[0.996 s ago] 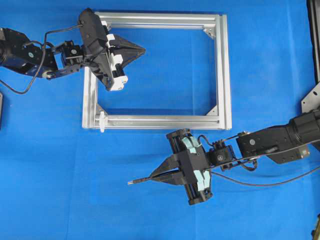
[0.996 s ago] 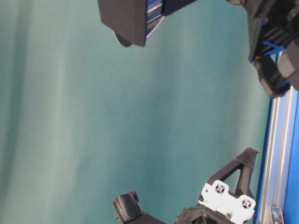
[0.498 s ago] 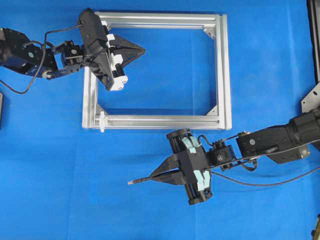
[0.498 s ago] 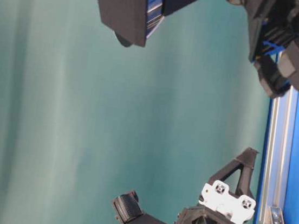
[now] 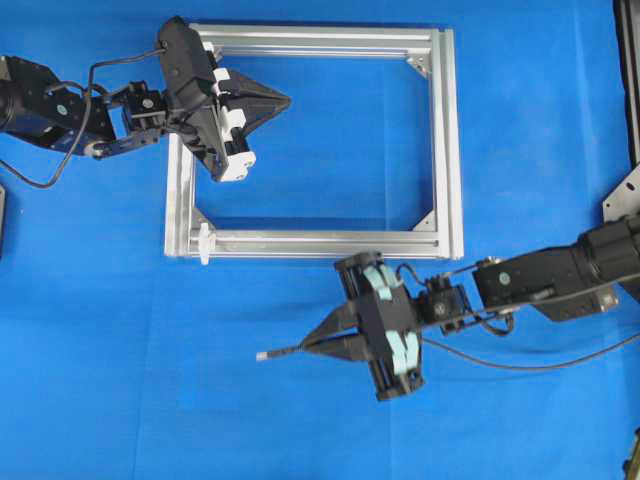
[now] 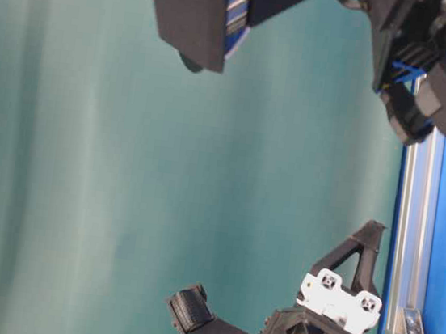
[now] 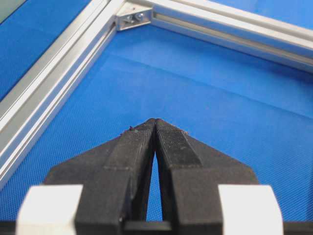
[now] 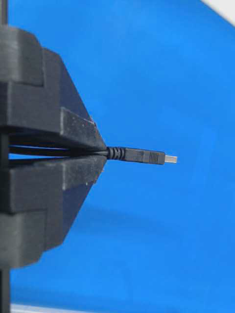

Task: Insert the wire through the string loop located on the left side.
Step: 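Lift the cable and carry it left toward the frame's lower-left corner, then push the USB plug through the white zip-tie loop with the right gripper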

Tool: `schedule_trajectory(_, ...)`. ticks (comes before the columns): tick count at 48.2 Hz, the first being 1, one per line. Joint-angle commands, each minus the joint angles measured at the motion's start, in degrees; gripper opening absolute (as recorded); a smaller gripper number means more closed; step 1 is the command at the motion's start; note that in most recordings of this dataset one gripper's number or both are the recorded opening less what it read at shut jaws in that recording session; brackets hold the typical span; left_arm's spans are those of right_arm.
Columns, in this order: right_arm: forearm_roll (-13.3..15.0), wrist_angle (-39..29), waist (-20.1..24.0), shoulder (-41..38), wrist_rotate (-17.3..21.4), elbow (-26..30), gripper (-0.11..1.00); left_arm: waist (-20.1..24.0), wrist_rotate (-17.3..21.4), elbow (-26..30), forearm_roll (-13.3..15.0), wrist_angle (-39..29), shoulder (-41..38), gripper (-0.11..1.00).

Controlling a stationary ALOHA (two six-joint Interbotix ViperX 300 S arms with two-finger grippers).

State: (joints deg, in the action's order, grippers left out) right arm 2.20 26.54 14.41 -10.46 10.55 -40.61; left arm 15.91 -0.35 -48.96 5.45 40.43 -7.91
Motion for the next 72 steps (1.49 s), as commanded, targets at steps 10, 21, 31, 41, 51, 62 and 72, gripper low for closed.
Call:
schedule_trajectory(10,-0.09,0.18,-7.12,3.43,-0.09,-1.58,0.01,-0.44,-0.09,0.53,-0.09,-0.18,1.67,0.00)
schedule_trajectory(21,-0.09,0.18,-11.78,3.52,-0.26,-2.64,0.01,-0.62,-0.09,0.44,-0.09,-0.26,1.58,0.00)
schedule_trajectory(31,0.00,0.44,-14.15,3.52,-0.35,-3.08,0.01,-0.62,-0.09,0.44,-0.18,-0.18,1.58,0.00)
schedule_trajectory(41,0.00,0.53,-14.33,3.34,-0.35,-2.72,0.01,-0.79,-0.09,0.44,-0.09,-0.26,1.58,0.00)
schedule_trajectory(51,0.09,0.62,-13.97,2.11,-0.35,-0.35,0.01,-0.88,-0.18,0.44,-0.09,-0.18,1.67,0.00)
schedule_trajectory(62,0.62,-0.26,-13.18,-1.67,-0.35,5.45,0.01,-0.88,-0.09,0.44,-0.09,-0.18,1.67,0.00)
schedule_trajectory(72,0.62,-2.02,-13.01,-4.92,-0.35,10.11,0.01,-0.88,-0.09,0.44,-0.18,-0.18,1.58,0.00)
